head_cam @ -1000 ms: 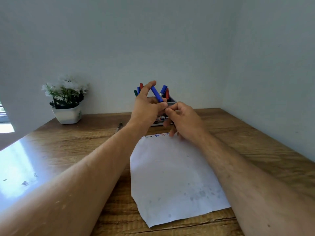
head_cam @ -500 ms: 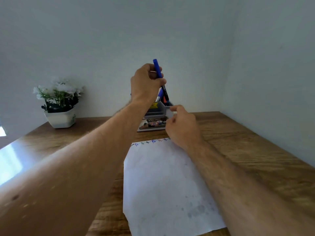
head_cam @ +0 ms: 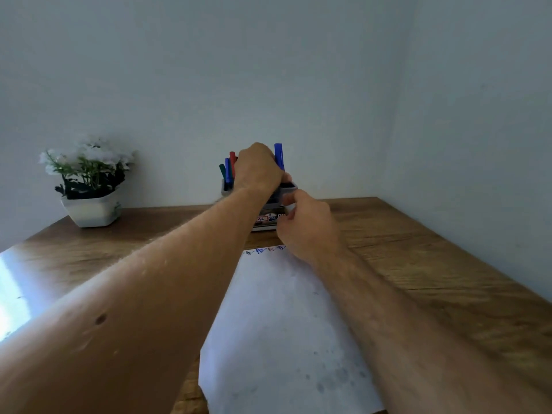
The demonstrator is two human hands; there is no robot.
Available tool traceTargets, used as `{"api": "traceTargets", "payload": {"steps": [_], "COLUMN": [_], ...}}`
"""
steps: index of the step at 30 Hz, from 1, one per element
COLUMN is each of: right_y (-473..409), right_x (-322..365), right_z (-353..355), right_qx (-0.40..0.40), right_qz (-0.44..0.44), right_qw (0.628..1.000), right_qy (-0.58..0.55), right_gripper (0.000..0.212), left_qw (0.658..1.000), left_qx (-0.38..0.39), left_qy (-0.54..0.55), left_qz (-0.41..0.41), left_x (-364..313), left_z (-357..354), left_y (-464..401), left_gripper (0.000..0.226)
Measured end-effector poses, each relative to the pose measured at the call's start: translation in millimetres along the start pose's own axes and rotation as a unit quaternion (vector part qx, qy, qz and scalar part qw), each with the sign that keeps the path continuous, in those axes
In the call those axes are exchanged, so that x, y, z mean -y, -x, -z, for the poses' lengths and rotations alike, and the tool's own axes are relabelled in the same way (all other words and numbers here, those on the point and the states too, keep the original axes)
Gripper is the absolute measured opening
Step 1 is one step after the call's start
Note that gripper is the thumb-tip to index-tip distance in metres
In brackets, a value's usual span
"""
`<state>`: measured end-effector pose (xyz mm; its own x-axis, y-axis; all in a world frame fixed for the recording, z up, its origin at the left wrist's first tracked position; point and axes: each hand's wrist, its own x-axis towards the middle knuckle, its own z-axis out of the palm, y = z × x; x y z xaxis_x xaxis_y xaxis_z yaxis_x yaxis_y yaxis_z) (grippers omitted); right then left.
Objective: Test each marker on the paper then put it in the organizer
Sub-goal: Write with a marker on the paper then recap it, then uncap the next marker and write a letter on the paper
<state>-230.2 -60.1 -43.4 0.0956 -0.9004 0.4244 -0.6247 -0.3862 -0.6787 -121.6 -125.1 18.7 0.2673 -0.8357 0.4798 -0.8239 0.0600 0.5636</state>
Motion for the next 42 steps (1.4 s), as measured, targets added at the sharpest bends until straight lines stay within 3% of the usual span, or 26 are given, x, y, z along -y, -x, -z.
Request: {"api": "traceTargets", "payload": {"steps": [7, 14, 19, 26, 36, 40, 42], "right_y": [0.2, -3.2, -1.2, 2.7, -1.3, -0.2, 0.6], "right_x": [0.8, -1.5, -1.9, -3.7, -7.2, -6.3, -6.4], "right_z": [2.7, 1.1, 3.1, 10.6, 7.9, 8.7, 8.9], "right_qx": [0.003, 0.006, 0.008, 0.019, 0.032, 0.033, 0.035], "right_qz": [0.008, 0.011, 0.022, 0.041, 0.058, 0.066, 0.07], "right_qw": [1.0, 1.0, 1.0, 0.998, 0.995, 0.994, 0.994], "right_qy": [0.001, 0.012, 0.017, 0.043, 0.073, 0.079, 0.08], "right_gripper": [0.034, 0.019, 0.015, 0.012, 0.011, 0.012, 0.012], "left_qw": [0.999, 0.987, 0.979, 0.977, 0.981, 0.988, 0.981], "left_qx": [-0.036, -0.081, -0.111, -0.081, -0.022, -0.008, -0.005], "left_qy": [0.002, 0.134, 0.167, 0.187, 0.117, -0.024, -0.11], "left_qz": [0.013, 0.032, 0.033, 0.054, 0.154, 0.155, 0.162], "left_x": [-2.8, 0.0, 9.3, 38.4, 76.2, 86.0, 90.0], "left_z": [-1.8, 15.5, 37.4, 64.4, 67.5, 53.9, 49.9], "left_y": [13.9, 38.1, 54.3, 77.0, 84.1, 80.4, 81.4], "left_gripper": [0.047, 0.03, 0.02, 0.019, 0.009, 0.004, 0.012]}}
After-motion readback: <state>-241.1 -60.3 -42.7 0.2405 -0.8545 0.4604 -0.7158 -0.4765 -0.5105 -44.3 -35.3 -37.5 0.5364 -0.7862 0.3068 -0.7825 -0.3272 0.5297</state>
